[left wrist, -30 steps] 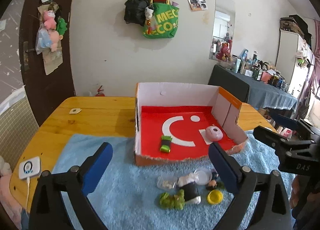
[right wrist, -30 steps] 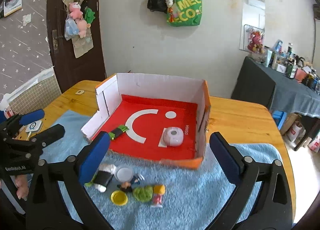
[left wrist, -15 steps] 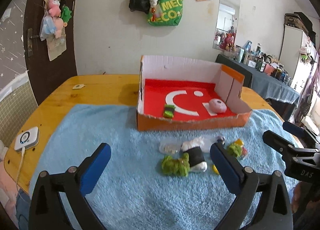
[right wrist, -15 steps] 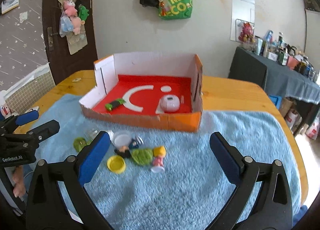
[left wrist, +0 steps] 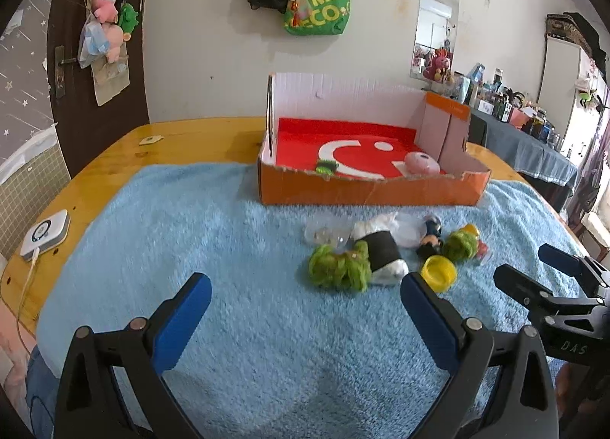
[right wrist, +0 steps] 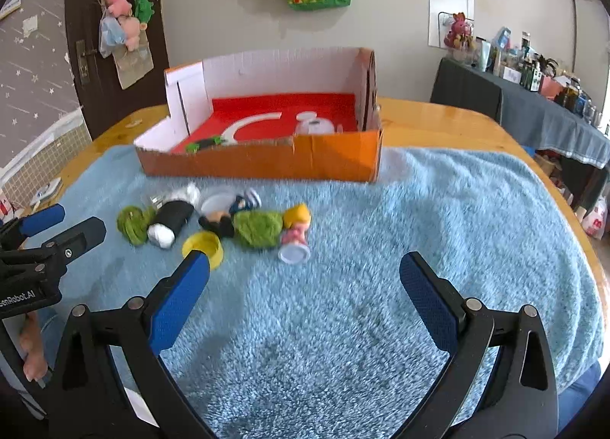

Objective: Organize objects
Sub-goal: 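Withdraw both tools from the box back over the towel, then grasp the green plush with left tool while right tool grasps yellow-haired figurine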

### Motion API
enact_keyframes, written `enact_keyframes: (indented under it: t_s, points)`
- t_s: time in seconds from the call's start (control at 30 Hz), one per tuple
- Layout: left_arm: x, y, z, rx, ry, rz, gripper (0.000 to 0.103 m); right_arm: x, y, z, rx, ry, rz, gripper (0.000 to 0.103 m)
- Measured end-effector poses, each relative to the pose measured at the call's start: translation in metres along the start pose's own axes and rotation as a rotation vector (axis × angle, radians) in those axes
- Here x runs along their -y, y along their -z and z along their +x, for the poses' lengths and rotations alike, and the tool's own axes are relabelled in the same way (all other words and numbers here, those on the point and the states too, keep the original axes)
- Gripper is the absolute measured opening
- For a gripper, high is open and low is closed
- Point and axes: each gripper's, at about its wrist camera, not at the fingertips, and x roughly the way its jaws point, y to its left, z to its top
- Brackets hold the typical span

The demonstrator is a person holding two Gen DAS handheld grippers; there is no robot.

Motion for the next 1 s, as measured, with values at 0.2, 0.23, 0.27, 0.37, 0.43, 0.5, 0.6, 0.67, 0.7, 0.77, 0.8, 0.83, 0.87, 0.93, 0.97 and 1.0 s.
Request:
enact_keyframes:
  t_s: [0.2,0.23,0.27,0.37,0.43,0.5,0.6,0.67,0.7,0.77,0.8,0.83,0.87,0.93,0.97,1.0]
  points:
    - [-0.001,0.003,0.003,-0.01,0.001,-0.004,0.101,-0.002,0.002,0.004,-0.019,-0.002,0.002,0.102]
    - [-0.001,0.003,0.003,-0.01,0.001,-0.003,0.101,-0.001,0.002,0.005,-0.021,-0.001,0.004,0.102]
    - [-0.001,0.003,0.003,-0.01,0.001,-0.004,0.101,-0.001,0.003,0.005,-0.023,0.001,0.007,0.102]
    - [-0.001,0.003,0.005,-0.016,0.003,-0.004,0.101,0.0,0.003,0.007,-0.03,0.006,0.01,0.102]
    - [-0.001,0.003,0.008,-0.022,0.004,-0.003,0.101,0.0,0.003,0.009,-0.033,0.012,0.01,0.102]
    - [-0.001,0.004,0.01,-0.026,0.005,-0.004,0.101,0.0,0.003,0.01,-0.038,0.017,0.011,0.102]
    - [-0.002,0.004,0.012,-0.031,0.008,-0.003,0.101,0.001,0.002,0.013,-0.047,0.02,0.014,0.102]
    - [-0.002,0.004,0.014,-0.037,0.009,-0.003,0.101,0.001,0.002,0.015,-0.054,0.026,0.015,0.102]
    - [-0.002,0.004,0.015,-0.04,0.009,-0.003,0.101,0.001,0.002,0.016,-0.057,0.027,0.015,0.102]
    - [-0.003,0.003,0.017,-0.045,0.011,-0.004,0.101,0.002,0.002,0.018,-0.063,0.038,0.012,0.102]
    - [-0.003,0.003,0.018,-0.05,0.012,-0.004,0.101,0.002,0.002,0.02,-0.066,0.047,0.01,0.102]
    - [-0.004,0.003,0.02,-0.055,0.015,-0.004,0.101,0.002,0.002,0.022,-0.074,0.066,0.004,0.102]
    - [-0.004,0.003,0.021,-0.062,0.019,-0.004,0.101,0.002,0.002,0.023,-0.078,0.081,-0.002,0.102]
    - [-0.005,0.002,0.025,-0.074,0.024,-0.006,0.101,0.003,0.002,0.026,-0.085,0.105,-0.012,0.102]
    - [-0.006,0.002,0.026,-0.079,0.024,-0.006,0.1,0.003,0.002,0.027,-0.089,0.111,-0.014,0.102]
    - [-0.006,0.002,0.028,-0.084,0.023,-0.006,0.099,0.004,0.001,0.028,-0.092,0.112,-0.014,0.102]
